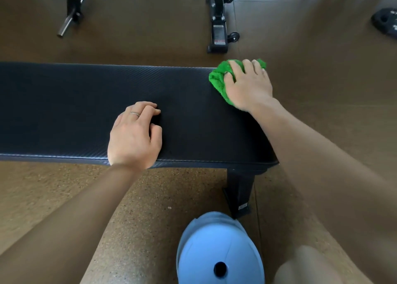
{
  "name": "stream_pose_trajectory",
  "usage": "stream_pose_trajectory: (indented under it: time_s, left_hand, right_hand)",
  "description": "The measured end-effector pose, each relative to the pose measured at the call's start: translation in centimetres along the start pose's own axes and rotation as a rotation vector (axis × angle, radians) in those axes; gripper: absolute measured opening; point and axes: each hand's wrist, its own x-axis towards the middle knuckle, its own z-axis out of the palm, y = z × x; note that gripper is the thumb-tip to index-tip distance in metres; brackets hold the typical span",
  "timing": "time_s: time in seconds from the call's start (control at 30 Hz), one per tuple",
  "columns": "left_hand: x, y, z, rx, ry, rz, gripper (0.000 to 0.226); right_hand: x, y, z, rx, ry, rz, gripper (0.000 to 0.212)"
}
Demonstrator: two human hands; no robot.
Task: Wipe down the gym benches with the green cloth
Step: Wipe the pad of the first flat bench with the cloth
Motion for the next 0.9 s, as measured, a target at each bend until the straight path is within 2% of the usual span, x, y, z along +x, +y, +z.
stream_pose_trajectory:
  time_s: [0.07,0.13,0.23,0.33,0.4,0.5,0.6,0.73,0.83,0.9]
  left_hand:
    - [0.1,-0.1,0.1,0.002,0.010,0.002,0.038]
    - [0.2,-0.1,0.2,0.004,0.017,0.003,0.038]
    - [0.3,-0.2,0.2,0.001,0.020,0.008,0.037]
    - [0.1,-0.2,0.1,-0.012,0.026,0.011,0.035]
    - [0.0,-0.1,0.0,-0.034,0.033,0.007,0.036]
    - [-0.1,-0.1,-0.1,-0.055,0.024,-0.002,0.035]
    - [0.1,-0.2,-0.1,-0.042,-0.013,0.003,0.031]
    - [0.5,-1.1,-1.2,-0.146,-0.126,0.071,0.033]
    - [-0.7,-5.6,-3.8,-0.011,-0.123,0.192,0.041]
    - [-1.5,-10.3,-5.6,0.095,-0.087,0.116,0.040]
  right_hand:
    - [-0.1,-1.2,0.2,-0.006,0.001,0.056,0.061]
    - [-1.5,-4.5,0.7,-0.012,-0.011,0.021,0.063]
    - [-5.3,-9.1,2.4,0.008,0.020,-0.190,0.062]
    - [-7.6,-8.8,3.0,0.036,0.027,-0.324,0.059]
    - [-7.8,-6.2,2.5,0.012,0.017,-0.306,0.059]
    - [-8.7,-1.8,1.7,0.000,0.019,-0.132,0.058]
    - [-11.1,-2.2,2.3,0.006,0.057,-0.003,0.059]
    - [-14.8,-8.6,4.1,0.020,0.079,-0.040,0.060]
    - [-16.7,-11.1,5.4,0.011,0.128,-0.114,0.060]
    - [-17.5,-10.8,5.4,0.012,0.144,-0.143,0.061]
